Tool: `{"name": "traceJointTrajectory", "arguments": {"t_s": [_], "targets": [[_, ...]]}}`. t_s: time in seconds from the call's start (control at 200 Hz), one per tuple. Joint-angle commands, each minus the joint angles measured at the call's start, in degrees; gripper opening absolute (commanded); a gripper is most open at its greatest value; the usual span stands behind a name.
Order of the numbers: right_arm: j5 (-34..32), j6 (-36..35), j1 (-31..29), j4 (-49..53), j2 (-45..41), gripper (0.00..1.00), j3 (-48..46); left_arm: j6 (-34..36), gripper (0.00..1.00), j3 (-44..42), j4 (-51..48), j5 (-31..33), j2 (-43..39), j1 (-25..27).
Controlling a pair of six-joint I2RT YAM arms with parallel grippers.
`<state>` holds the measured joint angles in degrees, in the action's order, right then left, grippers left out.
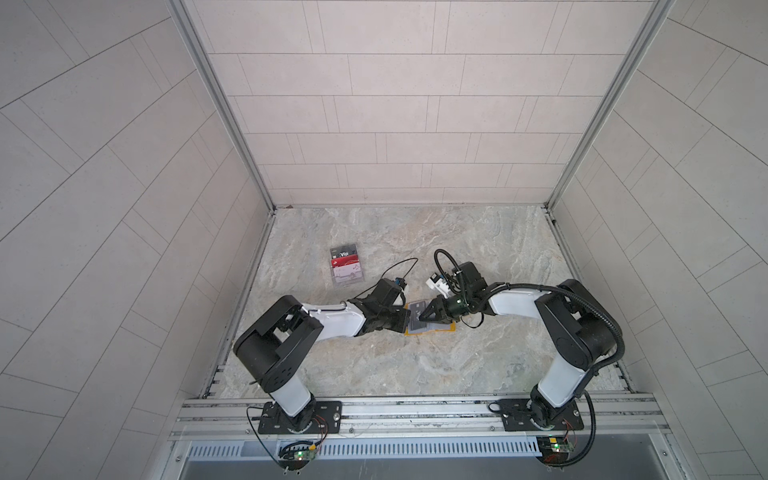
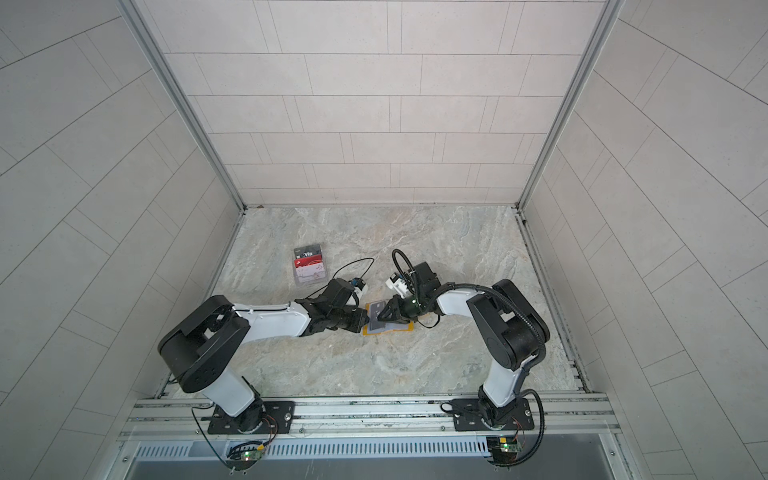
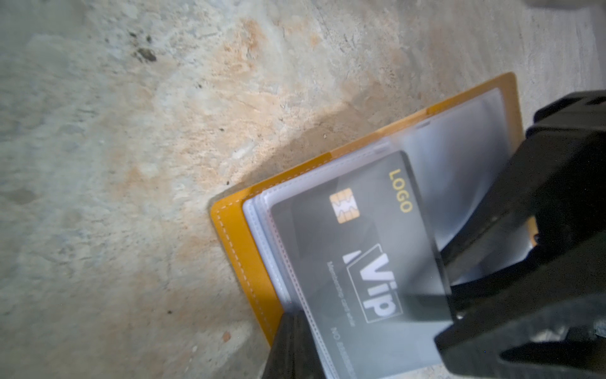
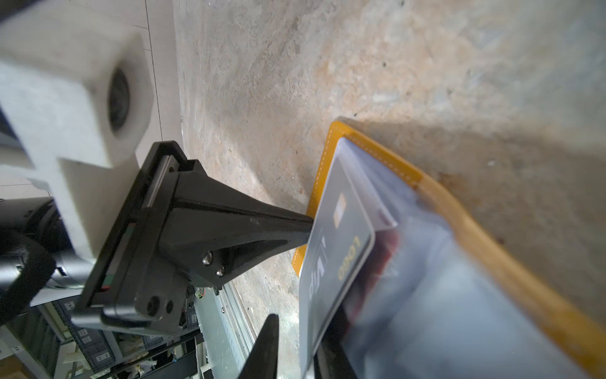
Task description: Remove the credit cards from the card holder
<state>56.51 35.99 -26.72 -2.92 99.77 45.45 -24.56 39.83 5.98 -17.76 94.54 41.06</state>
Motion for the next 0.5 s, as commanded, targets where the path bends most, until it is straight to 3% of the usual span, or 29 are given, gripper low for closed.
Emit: {"name": "traceJointTrajectory", "arguments": {"t_s": [0.0, 0.34, 0.496], "targets": [[0.2, 2.0, -0.5, -3.9, 1.3, 0.23, 0.3, 0.7, 0.00, -2.9, -7.1, 3.7, 3.3, 0.3], [-0.5, 6.7, -1.1, -10.5, 4.5, 0.24, -0.6, 0.7, 0.00, -2.9, -7.0, 3.6, 3.3, 0.3], [1.5, 11.0, -0.8, -18.8, 5.1, 0.24, -2.8, 0.7, 0.00, -2.9, -7.2, 3.7, 3.2, 0.3]]}}
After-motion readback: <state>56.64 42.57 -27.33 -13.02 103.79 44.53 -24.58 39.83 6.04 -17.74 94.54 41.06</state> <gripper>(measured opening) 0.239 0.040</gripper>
